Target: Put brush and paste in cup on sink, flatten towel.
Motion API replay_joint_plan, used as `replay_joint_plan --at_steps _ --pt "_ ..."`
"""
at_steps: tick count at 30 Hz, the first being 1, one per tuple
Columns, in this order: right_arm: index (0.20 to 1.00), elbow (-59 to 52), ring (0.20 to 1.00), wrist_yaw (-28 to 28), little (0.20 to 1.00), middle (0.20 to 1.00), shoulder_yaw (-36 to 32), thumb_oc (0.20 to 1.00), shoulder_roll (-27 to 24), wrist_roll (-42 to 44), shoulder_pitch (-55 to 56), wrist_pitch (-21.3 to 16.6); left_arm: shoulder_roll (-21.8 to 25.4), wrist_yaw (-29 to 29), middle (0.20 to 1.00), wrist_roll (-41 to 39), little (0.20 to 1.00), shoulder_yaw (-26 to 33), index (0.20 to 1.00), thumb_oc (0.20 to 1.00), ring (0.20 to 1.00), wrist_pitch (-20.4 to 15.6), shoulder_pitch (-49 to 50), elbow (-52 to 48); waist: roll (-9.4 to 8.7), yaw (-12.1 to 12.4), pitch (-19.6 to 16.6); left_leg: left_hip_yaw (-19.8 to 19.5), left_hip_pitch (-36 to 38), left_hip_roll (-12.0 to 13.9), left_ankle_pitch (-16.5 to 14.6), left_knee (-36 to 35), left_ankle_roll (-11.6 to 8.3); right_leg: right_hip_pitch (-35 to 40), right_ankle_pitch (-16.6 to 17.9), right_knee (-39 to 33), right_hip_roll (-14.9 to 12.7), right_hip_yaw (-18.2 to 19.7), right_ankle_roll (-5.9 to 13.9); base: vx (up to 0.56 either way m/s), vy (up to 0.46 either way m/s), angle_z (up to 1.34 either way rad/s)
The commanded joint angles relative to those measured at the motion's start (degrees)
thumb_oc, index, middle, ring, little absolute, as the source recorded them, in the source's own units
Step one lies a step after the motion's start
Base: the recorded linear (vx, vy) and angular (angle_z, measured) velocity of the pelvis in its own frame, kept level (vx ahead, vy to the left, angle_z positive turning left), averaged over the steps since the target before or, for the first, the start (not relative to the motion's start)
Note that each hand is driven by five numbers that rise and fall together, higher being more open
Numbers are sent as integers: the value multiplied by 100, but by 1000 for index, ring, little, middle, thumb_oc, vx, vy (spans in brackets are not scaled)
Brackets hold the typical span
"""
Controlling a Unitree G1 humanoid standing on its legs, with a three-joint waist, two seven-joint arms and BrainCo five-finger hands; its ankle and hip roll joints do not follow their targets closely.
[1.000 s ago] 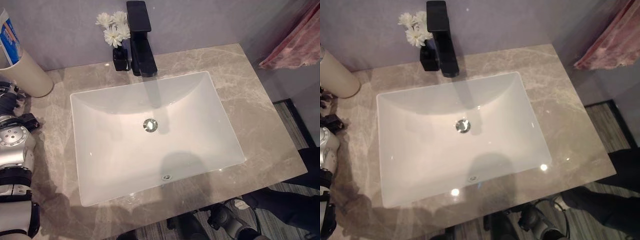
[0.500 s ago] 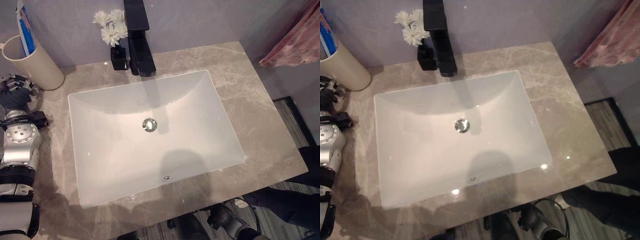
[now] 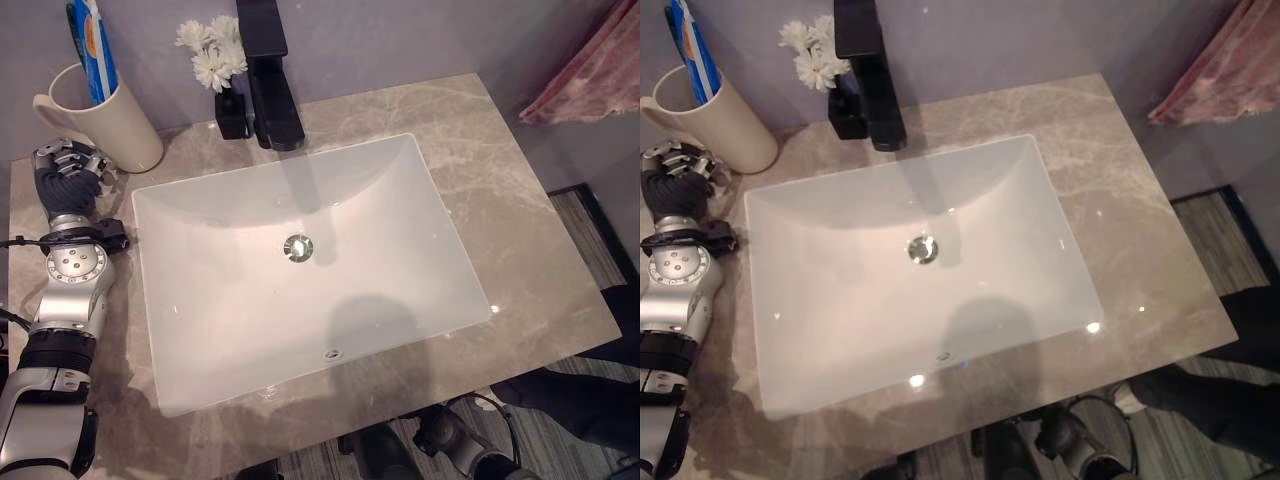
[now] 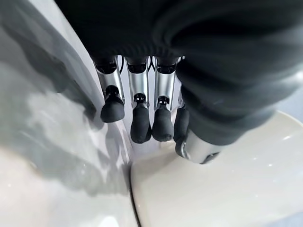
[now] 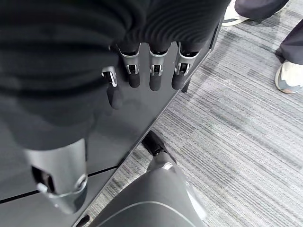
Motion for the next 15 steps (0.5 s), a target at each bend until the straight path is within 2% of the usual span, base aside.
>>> replay_joint_plan --at_steps 1,6,15 --pt "1000 -11 1000 -135 1000 1000 12 1000 12 -11 -311 -205 -80 -6 200 340 200 -279 200 200 200 -238 -246 -48 72 -175 -90 46 -207 -38 143 10 103 215 -388 42 -530 190 749 0 0 0" --pt "1000 -40 1000 -136 1000 1000 12 1000 5 -18 -284 -205 -138 25 200 404 200 -288 200 200 200 -231 -276 -83 71 -186 -106 54 -214 -36 135 10 102 198 -386 43 -532 193 751 0 0 0" --pt "1000 37 1000 -180 1000 1000 -28 1000 37 -39 -202 -183 -388 422 200 716 200 -77 200 200 200 -75 -166 19 53 -177 -165 70 -124 -29 98 10 108 276 -433 43 -514 205 744 0 0 0"
